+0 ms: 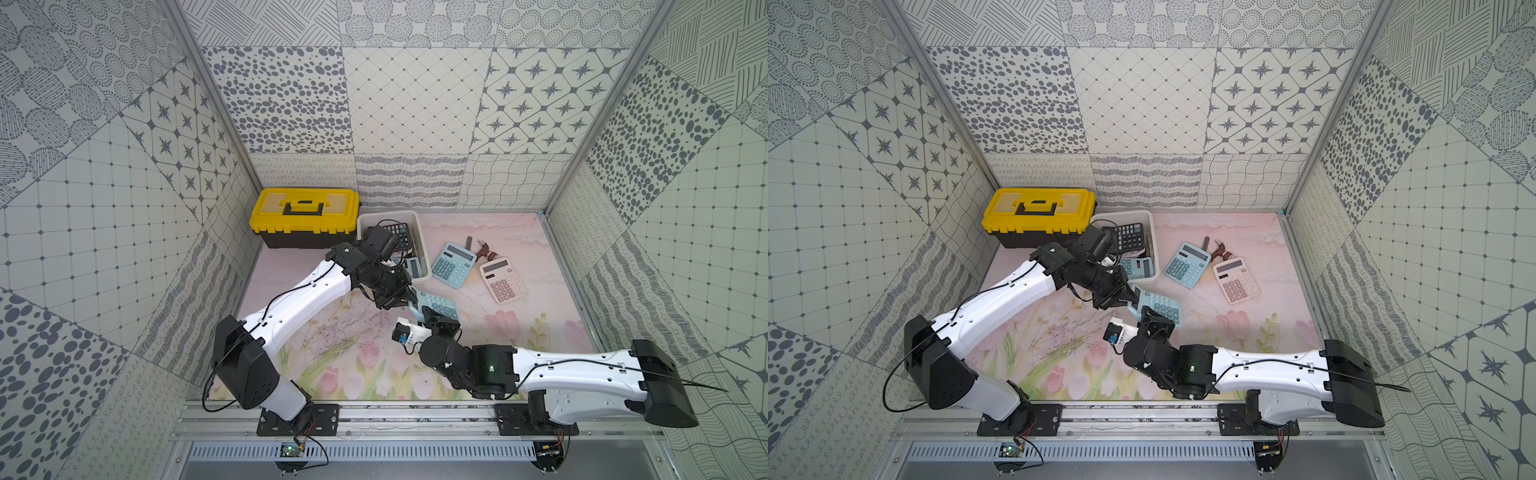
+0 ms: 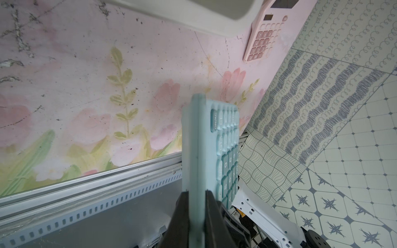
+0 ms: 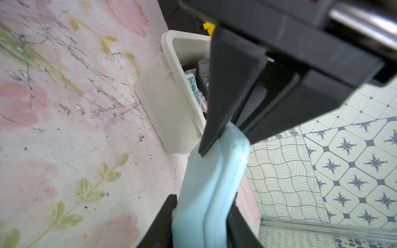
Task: Put the calculator in the storage box
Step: Pick up the calculator at the center of the board.
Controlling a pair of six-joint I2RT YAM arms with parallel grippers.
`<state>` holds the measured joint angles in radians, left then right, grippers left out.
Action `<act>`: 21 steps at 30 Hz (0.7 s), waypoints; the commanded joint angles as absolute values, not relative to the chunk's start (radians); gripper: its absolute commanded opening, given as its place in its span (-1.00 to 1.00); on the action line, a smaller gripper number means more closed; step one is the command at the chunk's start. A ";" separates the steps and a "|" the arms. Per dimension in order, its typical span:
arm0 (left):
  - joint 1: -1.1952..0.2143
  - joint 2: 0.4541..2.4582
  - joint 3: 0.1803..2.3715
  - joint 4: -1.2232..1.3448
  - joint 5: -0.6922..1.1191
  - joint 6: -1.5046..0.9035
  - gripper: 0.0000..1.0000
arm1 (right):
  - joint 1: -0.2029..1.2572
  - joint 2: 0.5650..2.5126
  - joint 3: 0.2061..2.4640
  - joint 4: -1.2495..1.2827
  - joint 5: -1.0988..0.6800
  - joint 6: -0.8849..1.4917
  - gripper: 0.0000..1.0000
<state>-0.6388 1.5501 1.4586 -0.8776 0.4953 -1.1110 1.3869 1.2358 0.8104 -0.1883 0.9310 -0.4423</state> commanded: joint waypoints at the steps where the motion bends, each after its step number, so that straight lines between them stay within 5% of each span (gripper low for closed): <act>1: -0.643 1.542 1.476 -0.826 0.553 -1.055 -1.00 | 1.395 1.238 0.836 -0.069 0.940 -0.356 0.02; 4: -0.636 1.535 1.483 -0.825 0.522 -1.052 -1.00 | 1.397 1.226 0.825 -0.090 0.943 -0.314 0.49; 11: -0.584 1.498 1.521 -0.821 0.409 -1.006 -1.00 | 1.396 1.110 0.753 -0.157 0.934 -0.132 0.94; 21: -0.488 1.452 1.577 -0.847 0.108 -0.852 -1.00 | 1.289 0.880 0.650 -0.303 0.780 0.233 0.94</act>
